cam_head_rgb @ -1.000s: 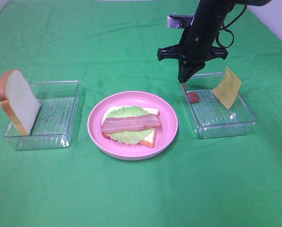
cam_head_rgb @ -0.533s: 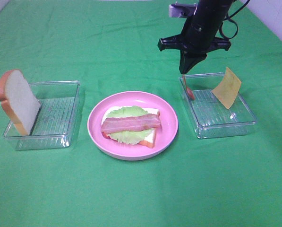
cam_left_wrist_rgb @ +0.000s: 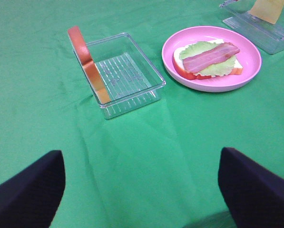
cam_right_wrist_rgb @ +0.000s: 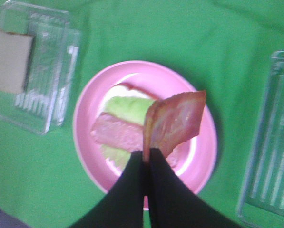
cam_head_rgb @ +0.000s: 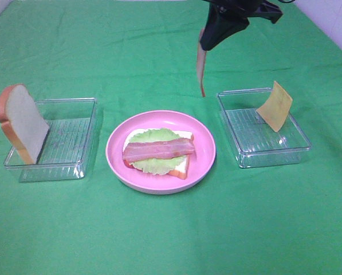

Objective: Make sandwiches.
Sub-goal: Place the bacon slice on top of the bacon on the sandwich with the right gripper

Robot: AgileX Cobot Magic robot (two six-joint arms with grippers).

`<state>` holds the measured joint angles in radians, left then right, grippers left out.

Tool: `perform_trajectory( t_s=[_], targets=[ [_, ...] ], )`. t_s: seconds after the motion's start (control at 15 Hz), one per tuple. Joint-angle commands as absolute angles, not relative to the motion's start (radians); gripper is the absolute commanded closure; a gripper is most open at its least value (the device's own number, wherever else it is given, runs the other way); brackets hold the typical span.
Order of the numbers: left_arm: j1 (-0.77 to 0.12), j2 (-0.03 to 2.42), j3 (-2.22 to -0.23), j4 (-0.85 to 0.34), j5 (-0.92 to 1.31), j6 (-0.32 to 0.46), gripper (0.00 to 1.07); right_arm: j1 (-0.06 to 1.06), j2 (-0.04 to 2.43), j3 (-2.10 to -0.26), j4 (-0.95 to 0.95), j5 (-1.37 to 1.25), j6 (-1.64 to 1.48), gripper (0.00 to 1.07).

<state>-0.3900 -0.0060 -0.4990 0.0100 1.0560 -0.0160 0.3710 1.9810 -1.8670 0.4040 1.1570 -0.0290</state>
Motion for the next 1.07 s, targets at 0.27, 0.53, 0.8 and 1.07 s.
perform_trajectory(
  t_s=[0.27, 0.53, 0.8, 1.07],
  targets=[
    [-0.391, -0.026, -0.498, 0.006, 1.044, -0.017, 0.24, 0.587, 1.957, -1.641, 0.571, 0.869, -0.086, 1.07],
    [-0.391, -0.026, -0.498, 0.006, 1.044, -0.017, 0.24, 0.605, 1.971, -1.510, 0.701, 0.701, -0.099, 1.07],
    [-0.391, -0.026, -0.498, 0.006, 1.044, -0.017, 0.24, 0.590, 2.054, -1.468, 0.723, 0.671, -0.146, 1.07],
    [-0.391, -0.026, -0.498, 0.006, 1.044, -0.017, 0.24, 0.528, 2.051, -1.468, 0.629, 0.701, -0.065, 1.07]
  ],
)
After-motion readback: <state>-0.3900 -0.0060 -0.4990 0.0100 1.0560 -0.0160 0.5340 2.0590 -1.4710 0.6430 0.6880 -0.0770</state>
